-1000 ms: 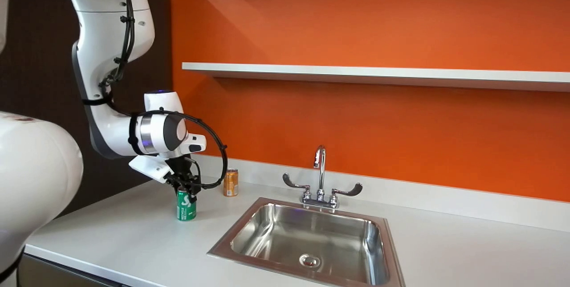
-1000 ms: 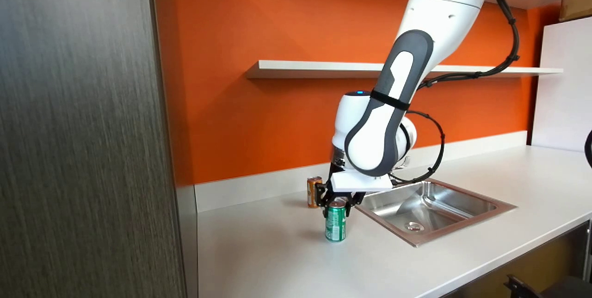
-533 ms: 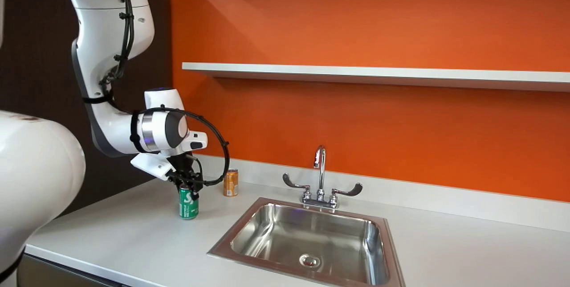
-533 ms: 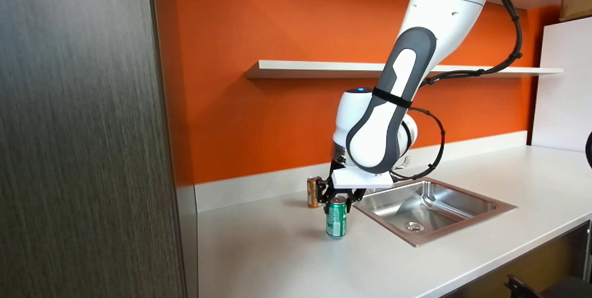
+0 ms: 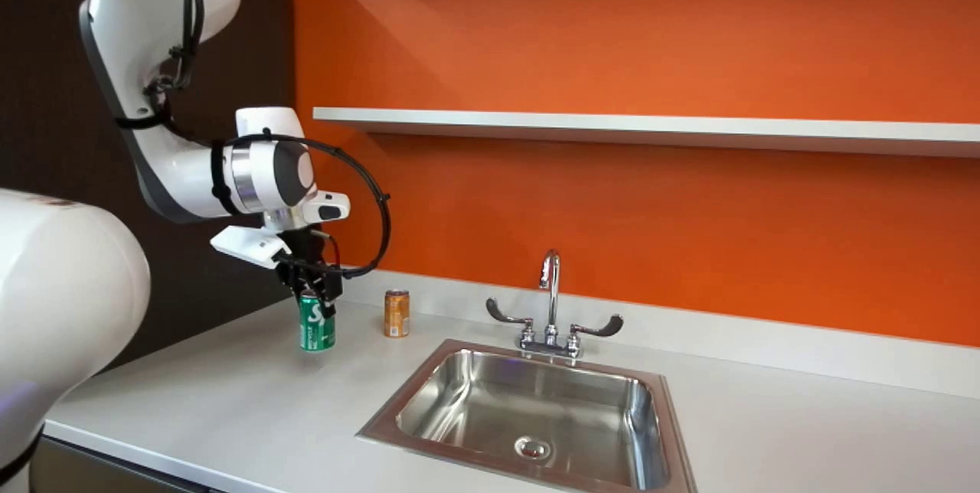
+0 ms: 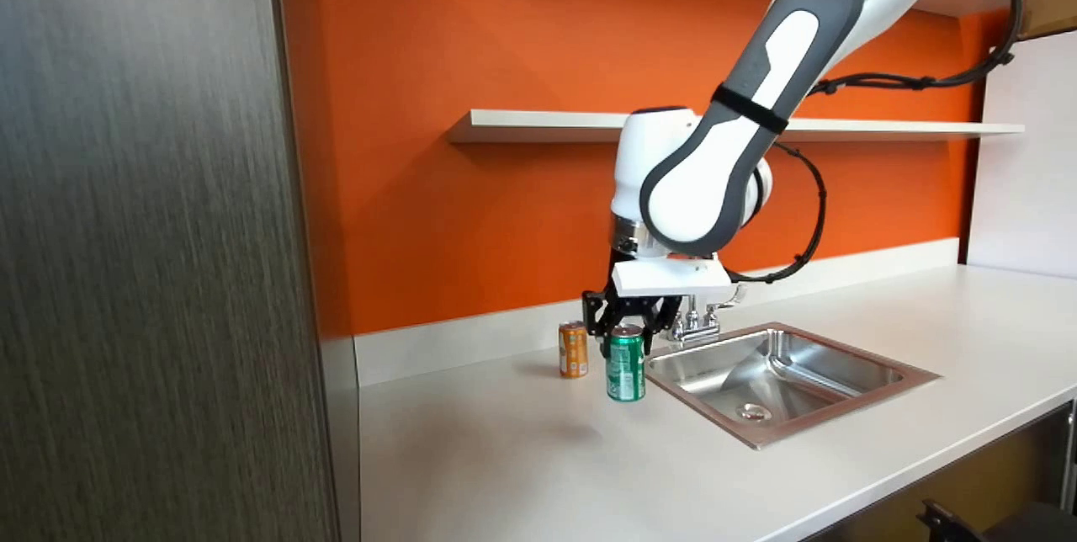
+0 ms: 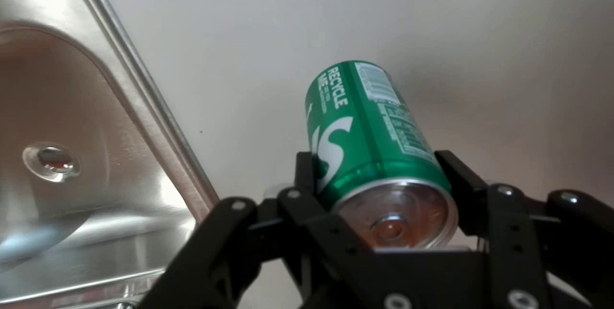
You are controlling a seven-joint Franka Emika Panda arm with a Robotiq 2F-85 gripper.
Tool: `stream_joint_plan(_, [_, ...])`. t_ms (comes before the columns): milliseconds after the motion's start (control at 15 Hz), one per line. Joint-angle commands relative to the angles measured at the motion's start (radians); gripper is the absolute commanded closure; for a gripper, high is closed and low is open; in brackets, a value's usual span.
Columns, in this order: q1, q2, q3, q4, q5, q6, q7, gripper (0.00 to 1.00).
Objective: Put the green can on the left side of the bottom shelf
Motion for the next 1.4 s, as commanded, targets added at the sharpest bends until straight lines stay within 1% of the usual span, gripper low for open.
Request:
stream_joint_plan(0, [-0.156,-0.172,0.192,-0.04,0.06,-0.185,-0.022,0.61])
stream_joint_plan(133, [-0.209,-0.234,0.268,-0.036,0.128,-0.285,-0.046,0.61])
stream_joint_plan(200, [-0.228,-0.265,0.296,-0.032,0.167,-0.333,-0.057,0.61])
stream_joint_plan(400, [-0.273,-0.341,0.354,-0.015,0.238,-0.429,-0.071,0.61])
stream_joint_plan(667, [-0.322,-0.448,0.395,0.011,0.268,-0.499,-0.069,0.61])
stream_joint_plan(867, [-0.351,-0.518,0.42,0.046,0.261,-0.535,-0.066,0.61])
stream_joint_plan(1333, [-0.401,-0.622,0.468,0.17,0.244,-0.594,-0.067,0.61])
